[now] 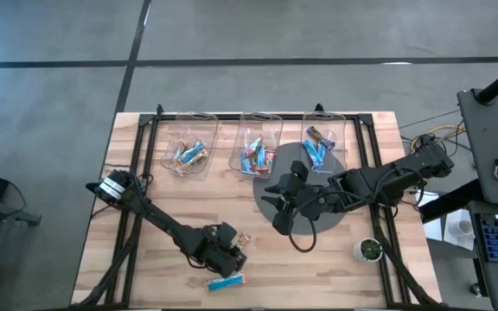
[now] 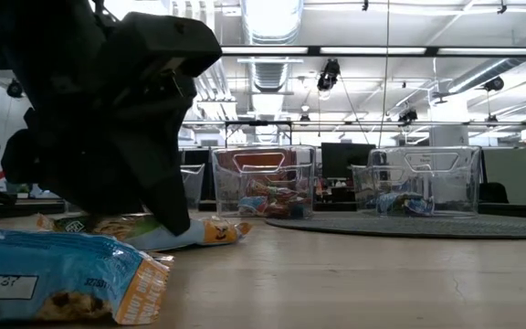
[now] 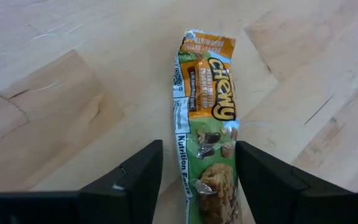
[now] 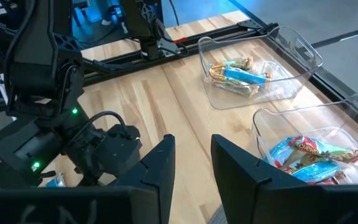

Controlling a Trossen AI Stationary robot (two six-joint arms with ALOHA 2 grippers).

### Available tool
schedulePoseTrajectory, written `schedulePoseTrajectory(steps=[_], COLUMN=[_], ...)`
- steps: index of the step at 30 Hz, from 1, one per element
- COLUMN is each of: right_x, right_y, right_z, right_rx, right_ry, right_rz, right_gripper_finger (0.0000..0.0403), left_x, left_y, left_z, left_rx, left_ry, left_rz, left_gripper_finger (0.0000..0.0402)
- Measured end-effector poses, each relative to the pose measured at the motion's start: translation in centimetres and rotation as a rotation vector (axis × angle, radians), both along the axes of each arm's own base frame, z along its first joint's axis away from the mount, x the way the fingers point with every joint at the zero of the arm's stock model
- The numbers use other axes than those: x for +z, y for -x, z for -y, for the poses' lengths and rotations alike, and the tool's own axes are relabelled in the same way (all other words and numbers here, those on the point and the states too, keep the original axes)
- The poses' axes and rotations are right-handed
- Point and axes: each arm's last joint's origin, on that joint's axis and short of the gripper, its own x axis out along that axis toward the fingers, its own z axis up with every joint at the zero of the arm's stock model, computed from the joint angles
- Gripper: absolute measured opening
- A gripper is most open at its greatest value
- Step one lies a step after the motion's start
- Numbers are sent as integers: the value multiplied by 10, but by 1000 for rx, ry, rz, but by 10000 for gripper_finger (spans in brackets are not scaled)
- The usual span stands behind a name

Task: Pick and place Granola Bars by type
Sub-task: Put the yellow granola bar into the left transparent bin

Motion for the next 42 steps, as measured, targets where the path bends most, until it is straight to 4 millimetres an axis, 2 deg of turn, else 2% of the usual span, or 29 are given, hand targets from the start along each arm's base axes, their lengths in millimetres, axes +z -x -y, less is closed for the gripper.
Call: schedulePoseTrajectory(steps=[6,15,20,24,29,32,34,38,42], right_x=[-2,-5,-4,1,7,9,10,10,10], right_y=[0,1,2,6,10,12,13,13,13], right_z=[0,0,1,3,5,5,6,6,6], right_rx=[0,0,2,-5,-11,-14,-17,-27,-42], right_ry=[5,12,14,18,31,24,18,2,-24], right_rz=[-12,-31,-28,-11,6,15,20,23,31], right_gripper_finger=[95,95,95,95,95,95,96,95,95], left_x=[-3,-2,11,44,97,132,147,165,163], left_y=[4,5,6,11,30,51,65,89,111], left_z=[-3,-5,-10,-23,-51,-76,-94,-133,-171], left_rx=[-1,0,15,68,179,254,293,340,379], left_ry=[-43,-63,-121,-183,-275,-356,-385,-417,-423], left_rz=[-46,-61,-54,-42,69,123,125,111,51], left_gripper_finger=[167,88,69,67,66,66,66,66,66])
